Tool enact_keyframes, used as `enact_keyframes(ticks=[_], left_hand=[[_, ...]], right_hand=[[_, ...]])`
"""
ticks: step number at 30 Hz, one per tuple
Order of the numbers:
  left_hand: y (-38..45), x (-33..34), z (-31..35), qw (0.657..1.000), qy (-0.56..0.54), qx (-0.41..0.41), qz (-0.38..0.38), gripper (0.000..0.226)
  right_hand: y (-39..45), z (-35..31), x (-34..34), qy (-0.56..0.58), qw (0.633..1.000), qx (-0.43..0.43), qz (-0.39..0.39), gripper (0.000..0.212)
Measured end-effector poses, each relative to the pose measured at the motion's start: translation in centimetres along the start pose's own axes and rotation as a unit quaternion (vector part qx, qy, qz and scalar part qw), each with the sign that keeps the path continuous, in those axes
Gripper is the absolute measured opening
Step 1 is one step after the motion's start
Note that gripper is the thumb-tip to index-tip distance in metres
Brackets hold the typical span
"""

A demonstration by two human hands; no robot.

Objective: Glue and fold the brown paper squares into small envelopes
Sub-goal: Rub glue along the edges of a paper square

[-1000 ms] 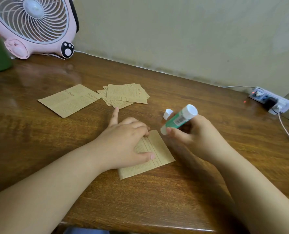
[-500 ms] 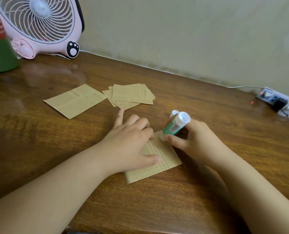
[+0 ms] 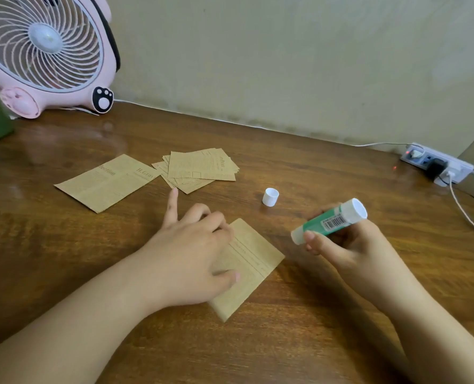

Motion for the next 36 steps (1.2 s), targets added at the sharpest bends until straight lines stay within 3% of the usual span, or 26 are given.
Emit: enact_keyframes(ticks=[7,9,11,12,16,20,23,30,36], left_hand=[[1.1,-1.7,2.9,0.982,0.142,-0.125,0.018,0.090],[1.3,-2.2,2.5,0.984,0.088,-0.122,0.092,0.079],[1.4,-1.9,2.1,0.983,-0.020,-0.043,0.177,0.058],[1.3,-1.6,1.8,0.981,-0.065,-0.005,0.180,0.049],[0.8,-0.5,1.3,0.987,-0.120,0.062,0.085,0.063],[0.8,-0.2,1.0,0.987,-0.124,0.052,0.084,0.068],[0.8,-0.2,1.2,0.987,-0.130,0.053,0.084,0.057],[1.0,0.0,1.1,0.989,-0.123,0.048,0.059,0.060],[0.8,-0.1,1.2,0.988,-0.135,0.053,0.060,0.057]], right_hand=[[0.9,0.0,1.7,0.019,1.000,0.010,-0.006,0.016],[1.3,-0.3,2.4,0.008,1.000,0.010,-0.014,0.012],[1.6,-0.8,3.1,-0.011,1.000,0.009,-0.028,0.017],[1.8,-1.0,3.3,-0.019,0.999,0.008,-0.035,0.020],[2.7,-1.9,4.5,-0.049,0.997,-0.022,-0.055,0.024],[3.6,-2.5,6.1,-0.103,0.989,-0.059,-0.083,0.034],[4.1,-2.6,6.8,-0.139,0.984,-0.074,-0.087,0.030],[2.8,-2.5,6.3,-0.145,0.979,-0.110,-0.089,0.024],[3.4,-2.1,4.8,-0.130,0.988,-0.078,-0.042,0.034]])
Point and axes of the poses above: each hand's wrist, its own y-axis towards the middle knuckle, its own x-axis out of the palm, z = x × y, the point moved 5 cm from there along y, towards the middle knuckle, and after that the axes turned 11 degrees about z, right-handed, at the moved point
